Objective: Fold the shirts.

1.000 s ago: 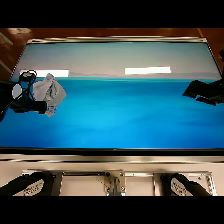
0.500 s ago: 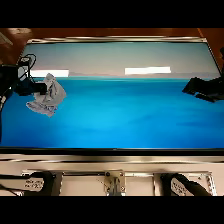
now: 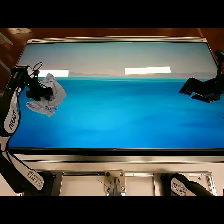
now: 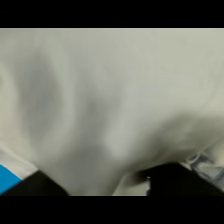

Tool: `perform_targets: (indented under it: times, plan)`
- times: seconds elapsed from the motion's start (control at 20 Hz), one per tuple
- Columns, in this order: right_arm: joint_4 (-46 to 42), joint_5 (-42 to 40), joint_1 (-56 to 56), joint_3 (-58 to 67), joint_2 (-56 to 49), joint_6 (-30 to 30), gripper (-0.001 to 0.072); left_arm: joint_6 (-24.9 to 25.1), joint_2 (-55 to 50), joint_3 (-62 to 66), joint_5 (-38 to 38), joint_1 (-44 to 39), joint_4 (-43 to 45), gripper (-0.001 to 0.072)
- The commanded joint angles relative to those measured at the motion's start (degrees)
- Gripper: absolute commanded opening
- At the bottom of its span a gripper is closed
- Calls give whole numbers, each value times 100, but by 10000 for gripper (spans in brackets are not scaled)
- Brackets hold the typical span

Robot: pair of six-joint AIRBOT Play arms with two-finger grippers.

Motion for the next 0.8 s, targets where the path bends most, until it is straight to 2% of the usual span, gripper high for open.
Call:
perform_targets:
  times: [0.0,0.15,0.35,0.6,0.75]
  plan:
    - [48,68,-2,0,-20,2,676,199,-111,140,-181,26,-302,33]
    - [52,-26,-4,0,-20,-70,676,745,315,428,-393,-52,-715,32]
    - [101,-20,-2,7,11,-433,674,1200,1694,592,-424,-507,-1084,32]
    - [96,636,-2,7,584,-769,674,1259,3067,516,-990,-1580,-2745,32]
    - [22,992,-4,7,1064,-769,674,1150,3077,402,-960,-2743,-3042,32]
